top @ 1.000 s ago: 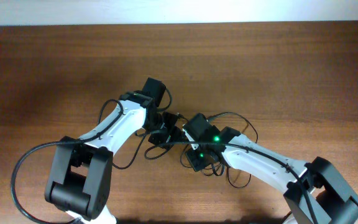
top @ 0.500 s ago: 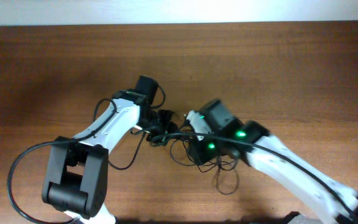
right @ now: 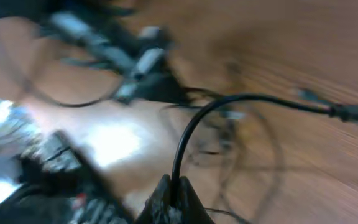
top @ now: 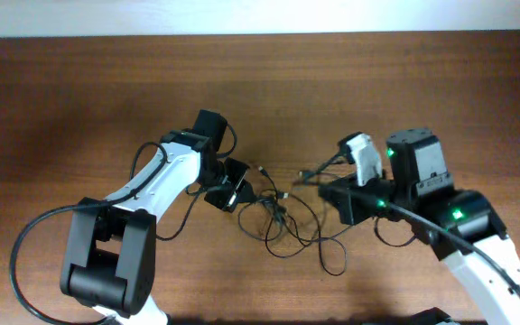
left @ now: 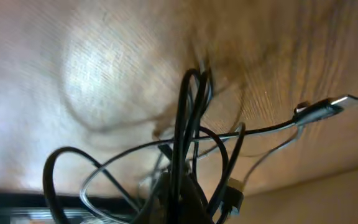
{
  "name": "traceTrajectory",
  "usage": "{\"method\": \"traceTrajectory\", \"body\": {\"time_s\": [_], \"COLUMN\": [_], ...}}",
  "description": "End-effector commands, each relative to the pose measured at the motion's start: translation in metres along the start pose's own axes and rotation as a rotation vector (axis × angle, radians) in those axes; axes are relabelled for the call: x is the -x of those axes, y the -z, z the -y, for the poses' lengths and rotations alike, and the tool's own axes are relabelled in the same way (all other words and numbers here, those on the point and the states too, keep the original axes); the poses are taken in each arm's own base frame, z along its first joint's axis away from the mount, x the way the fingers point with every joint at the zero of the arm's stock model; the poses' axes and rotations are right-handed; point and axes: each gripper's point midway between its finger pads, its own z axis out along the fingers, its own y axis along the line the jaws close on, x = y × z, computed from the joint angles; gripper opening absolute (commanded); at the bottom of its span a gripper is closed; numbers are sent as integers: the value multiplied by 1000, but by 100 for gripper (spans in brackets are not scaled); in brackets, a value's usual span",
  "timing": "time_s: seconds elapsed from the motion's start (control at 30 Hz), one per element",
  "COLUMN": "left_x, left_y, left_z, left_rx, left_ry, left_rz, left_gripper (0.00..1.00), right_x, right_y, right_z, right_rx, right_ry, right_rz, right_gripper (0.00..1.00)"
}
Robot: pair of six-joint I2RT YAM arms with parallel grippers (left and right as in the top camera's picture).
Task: Untangle cables
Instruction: 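Pull the strand rightward with the right gripper, spreading the cables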
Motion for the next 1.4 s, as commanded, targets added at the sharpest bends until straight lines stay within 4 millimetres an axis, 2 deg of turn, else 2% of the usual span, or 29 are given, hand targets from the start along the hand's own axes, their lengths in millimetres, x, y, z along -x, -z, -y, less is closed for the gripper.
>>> {"method": "traceTrajectory", "body": {"time_s": [0.0, 0.07, 0.13, 0.2, 0.23, 0.3, 0.37, 0.4, 0.47, 0.5, 0.53, 0.6, 0.63, 0.67, 0.7, 0.77, 0.8, 0.9, 1.0, 1.13, 1.27, 1.3, 1.37], "left_x": [14, 15, 15, 9, 1, -4, -5, -7, -10, -11, -13, -16, -18, -19, -20, -21, -25, -43, -48, -40, -27, -27, -23], "left_y": [1, 0, 1, 0, 0, 1, 2, 8, 18, 27, 39, 51, 57, 60, 60, 56, 52, 36, 25, 23, 22, 20, 17], "left_z": [-2, -1, -1, 1, 3, 4, 5, 10, 17, 20, 23, 25, 26, 26, 25, 18, 14, 9, 1, -3, -12, -9, 2], "left_rx": [36, 39, 44, 27, -2, -15, -20, -34, -56, -63, -73, -89, -97, -102, -97, -56, -34, 37, 135, 224, 272, 258, 210], "left_ry": [-305, -427, -550, -602, -651, -698, -702, -720, -760, -776, -796, -817, -826, -830, -827, -824, -832, -891, -856, -781, -704, -713, -721], "left_rz": [76, 82, 79, 50, 7, -13, -10, 2, 33, 68, 116, 162, 180, 187, 186, 185, 179, 185, 277, 483, 643, 650, 684], "left_gripper": [0, 3, 1, 5, 8, 7, 8, 13, 17, 20, 34, 89, 97, 99, 99, 84, 84, 64, 53, 39, 35, 34, 27], "right_x": [-18, -37, -57, -68, -78, -89, -95, -93, -83, -69, -55, -32, -22, -12, -8, -8, -8, -8, -8, -9, -9, -9, -9], "right_y": [6, 9, 5, -4, -13, -26, -33, -36, -32, -25, -17, -6, -2, 0, -2, -4, -4, -4, -4, -4, -4, -4, -4], "right_z": [80, 119, 155, 168, 175, 180, 183, 180, 176, 170, 164, 152, 147, 142, 139, 140, 141, 141, 141, 141, 141, 141, 141], "right_rx": [-357, -511, -641, -660, -663, -646, -635, -615, -604, -601, -598, -580, -569, -552, -531, -532, -532, -532, -532, -532, -532, -532, -532], "right_ry": [-112, -182, -240, -272, -290, -316, -331, -334, -328, -321, -306, -280, -274, -270, -269, -270, -271, -271, -271, -271, -271, -271, -271], "right_rz": [-83, -181, -305, -380, -438, -508, -544, -537, -519, -498, -477, -447, -425, -401, -385, -388, -390, -391, -391, -391, -391, -391, -391], "right_gripper": [4, 4, 4, 6, 22, 38, 60, 65, 67, 68, 69, 71, 73, 77, 89, 98, 98, 98, 98, 98, 98, 98, 98]}}
